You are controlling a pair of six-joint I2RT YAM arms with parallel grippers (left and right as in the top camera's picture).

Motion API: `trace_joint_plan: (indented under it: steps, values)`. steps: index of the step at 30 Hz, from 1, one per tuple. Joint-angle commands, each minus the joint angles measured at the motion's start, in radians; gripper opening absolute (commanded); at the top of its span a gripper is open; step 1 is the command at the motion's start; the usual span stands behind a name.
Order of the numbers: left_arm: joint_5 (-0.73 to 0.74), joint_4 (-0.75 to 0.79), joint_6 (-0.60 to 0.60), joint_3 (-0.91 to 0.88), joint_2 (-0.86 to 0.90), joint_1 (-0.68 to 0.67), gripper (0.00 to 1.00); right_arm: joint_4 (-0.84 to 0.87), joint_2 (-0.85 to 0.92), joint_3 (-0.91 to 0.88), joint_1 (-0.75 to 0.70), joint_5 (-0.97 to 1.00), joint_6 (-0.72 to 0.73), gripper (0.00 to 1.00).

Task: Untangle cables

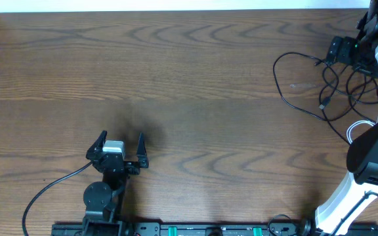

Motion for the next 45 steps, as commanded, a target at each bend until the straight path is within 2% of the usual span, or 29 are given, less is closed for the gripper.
trace_joint_plan:
  steps: [1, 3, 6, 10, 13, 18, 23, 28, 29, 30, 32, 35, 38, 39, 40, 43, 45]
  values:
    - [0.002, -0.04, 0.017, -0.016, -0.006, 0.002, 0.98, -0.002, -0.109, 0.014, 0.035, 0.002, -0.003, 0.99]
    - [0.002, -0.04, 0.017, -0.016, -0.006, 0.002, 0.98, -0.001, -0.203, 0.014, 0.088, 0.002, -0.003, 0.99]
    - [0.002, -0.04, 0.017, -0.016, -0.006, 0.002, 0.98, -0.002, -0.427, 0.014, 0.258, 0.002, -0.003, 0.99]
    - [0.002, -0.04, 0.017, -0.016, -0.006, 0.002, 0.98, -0.003, -0.605, 0.013, 0.446, 0.002, -0.003, 0.99]
    - [0.002, -0.04, 0.017, -0.016, -0.006, 0.002, 0.98, -0.002, -0.7, -0.033, 0.489, 0.002, -0.003, 0.99]
    - [0.002, -0.04, 0.017, -0.016, -0.006, 0.002, 0.98, -0.005, -0.945, -0.328, 0.469, 0.055, -0.006, 0.99]
    - [0.002, -0.04, 0.017, -0.016, -0.006, 0.002, 0.98, -0.013, -1.154, -0.715, 0.469, 0.054, -0.006, 0.99]
    - [0.002, -0.04, 0.017, -0.016, -0.006, 0.002, 0.98, 0.087, -1.303, -1.054, 0.456, 0.062, -0.006, 0.99]
    - [0.002, -0.04, 0.017, -0.016, -0.006, 0.002, 0.98, 0.132, -1.341, -1.13, 0.454, 0.055, -0.006, 0.99]
    - [0.002, -0.04, 0.017, -0.016, -0.006, 0.002, 0.98, 0.266, -1.411, -1.273, 0.449, 0.036, -0.006, 0.99]
    - [0.002, -0.04, 0.017, -0.016, -0.006, 0.002, 0.98, 0.412, -1.473, -1.397, 0.44, 0.035, -0.006, 0.99]
    - [0.002, -0.04, 0.017, -0.016, -0.006, 0.002, 0.98, 0.722, -1.601, -1.631, 0.419, 0.027, -0.006, 0.99]
    - [0.002, -0.04, 0.017, -0.016, -0.006, 0.002, 0.98, 0.953, -1.675, -1.764, 0.408, 0.028, -0.007, 0.99]
    - [0.002, -0.04, 0.017, -0.016, -0.006, 0.002, 0.98, 1.112, -1.719, -1.839, 0.405, 0.026, -0.024, 0.99]
    - [0.002, -0.04, 0.017, -0.016, -0.006, 0.002, 0.98, 1.176, -1.738, -1.869, 0.405, 0.021, -0.041, 0.99]
    - [0.002, -0.04, 0.017, -0.016, -0.006, 0.002, 0.98, 1.458, -1.809, -1.961, 0.405, -0.012, -0.201, 0.99]
    - [0.002, -0.04, 0.017, -0.016, -0.006, 0.002, 0.98, 1.505, -1.849, -1.967, 0.404, -0.02, -0.277, 0.99]
